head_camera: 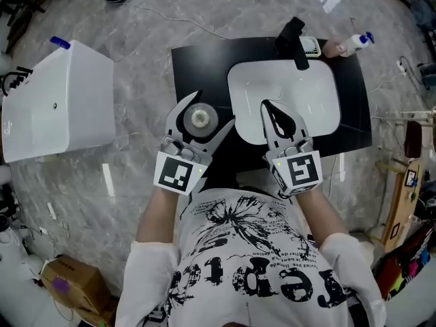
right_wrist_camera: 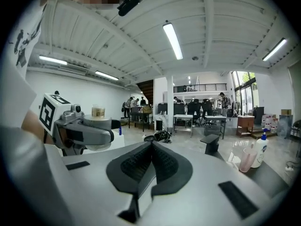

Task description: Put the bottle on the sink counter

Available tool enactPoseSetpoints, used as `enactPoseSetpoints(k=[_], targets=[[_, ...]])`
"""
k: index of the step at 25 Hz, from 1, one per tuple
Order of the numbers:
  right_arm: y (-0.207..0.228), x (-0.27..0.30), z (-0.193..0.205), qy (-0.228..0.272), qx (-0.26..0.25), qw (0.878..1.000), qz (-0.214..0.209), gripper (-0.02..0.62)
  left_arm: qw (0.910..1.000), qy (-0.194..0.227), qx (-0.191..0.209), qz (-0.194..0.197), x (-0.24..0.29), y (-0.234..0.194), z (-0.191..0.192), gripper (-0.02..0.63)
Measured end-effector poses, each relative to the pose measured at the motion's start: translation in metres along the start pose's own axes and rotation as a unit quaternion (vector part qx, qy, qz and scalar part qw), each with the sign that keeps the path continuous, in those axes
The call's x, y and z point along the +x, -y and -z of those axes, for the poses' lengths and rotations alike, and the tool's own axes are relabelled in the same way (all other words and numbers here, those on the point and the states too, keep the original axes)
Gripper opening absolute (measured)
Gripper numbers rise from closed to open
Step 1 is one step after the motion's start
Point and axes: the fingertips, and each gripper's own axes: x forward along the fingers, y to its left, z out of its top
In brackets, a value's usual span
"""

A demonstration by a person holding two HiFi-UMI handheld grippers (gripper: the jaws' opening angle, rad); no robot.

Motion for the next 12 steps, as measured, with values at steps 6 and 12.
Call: enactPoseSetpoints(k=[6,12], targets=[[0.036,0.085,0.030,-0.026,0.003,1.000,-0.005,0.015,0.9993,-0.036,-0.004,0.005,0.062,-0.065,0.057,0.348],[0.063,0.151,0.059,-0.043,0.022,0.999,-0.012,0.015,0.9980,-0.062,-0.003,0.008,0.117,-0.114,0.112,0.348]])
